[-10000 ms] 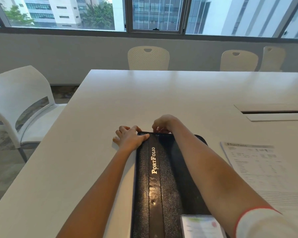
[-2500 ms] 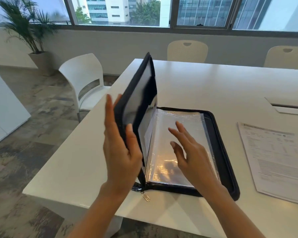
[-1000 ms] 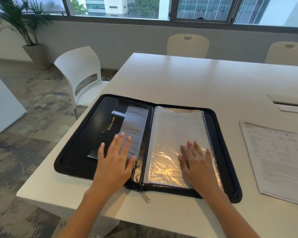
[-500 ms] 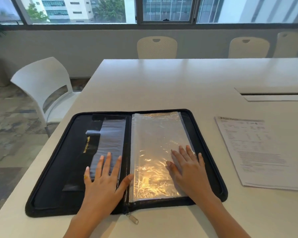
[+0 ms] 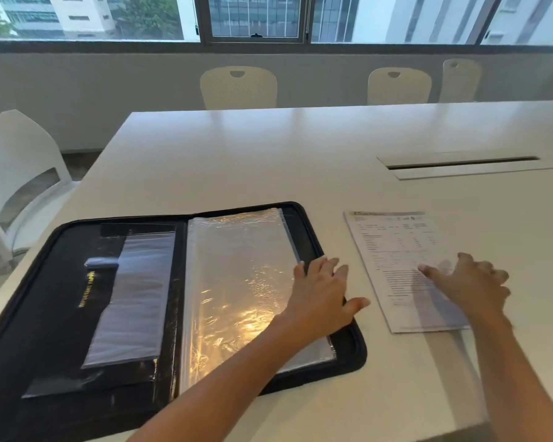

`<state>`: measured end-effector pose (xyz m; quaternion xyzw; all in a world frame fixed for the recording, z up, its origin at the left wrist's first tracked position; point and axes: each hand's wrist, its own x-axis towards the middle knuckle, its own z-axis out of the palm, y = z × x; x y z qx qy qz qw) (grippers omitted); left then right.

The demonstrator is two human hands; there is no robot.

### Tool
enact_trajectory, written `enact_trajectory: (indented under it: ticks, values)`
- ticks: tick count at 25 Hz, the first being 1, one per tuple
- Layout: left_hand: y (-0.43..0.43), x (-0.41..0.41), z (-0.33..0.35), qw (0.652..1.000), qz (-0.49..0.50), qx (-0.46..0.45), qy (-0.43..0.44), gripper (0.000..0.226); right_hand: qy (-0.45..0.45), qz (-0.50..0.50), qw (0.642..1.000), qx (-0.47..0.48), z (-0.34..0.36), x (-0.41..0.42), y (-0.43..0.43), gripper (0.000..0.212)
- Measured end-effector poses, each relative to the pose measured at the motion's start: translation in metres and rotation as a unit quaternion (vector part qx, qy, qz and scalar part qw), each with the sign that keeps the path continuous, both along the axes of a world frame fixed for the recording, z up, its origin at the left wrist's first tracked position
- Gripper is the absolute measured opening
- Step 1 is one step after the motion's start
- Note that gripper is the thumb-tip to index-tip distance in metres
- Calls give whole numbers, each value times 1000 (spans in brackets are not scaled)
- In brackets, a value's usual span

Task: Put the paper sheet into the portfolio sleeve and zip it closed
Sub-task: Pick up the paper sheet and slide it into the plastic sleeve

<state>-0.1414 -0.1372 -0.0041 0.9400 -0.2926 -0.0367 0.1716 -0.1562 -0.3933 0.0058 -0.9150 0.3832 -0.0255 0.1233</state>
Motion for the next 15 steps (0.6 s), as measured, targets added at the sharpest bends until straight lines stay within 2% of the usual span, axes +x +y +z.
enact_trajectory:
  ticks: [3,7,9,10,12,15]
  values:
    - [-42,16,-7,997,-31,28,61,89,52,-40,997,44,-3,6,-27,101]
    - [-59,20,-22,991,-48,92,79,94,67,-26,995,66,-2,20,-44,100]
    - [-60,20,-27,992,-42,87,82,94,57,-18,991,121,0,23,-57,90]
    - [-59,20,-27,992,-39,84,80,94,21,-10,983,181,1,24,-63,80]
    - [-59,21,-27,993,-37,80,72,94,-68,6,946,317,5,26,-73,54]
    - [-60,21,-28,994,-32,83,67,95,-137,40,910,390,5,28,-80,23]
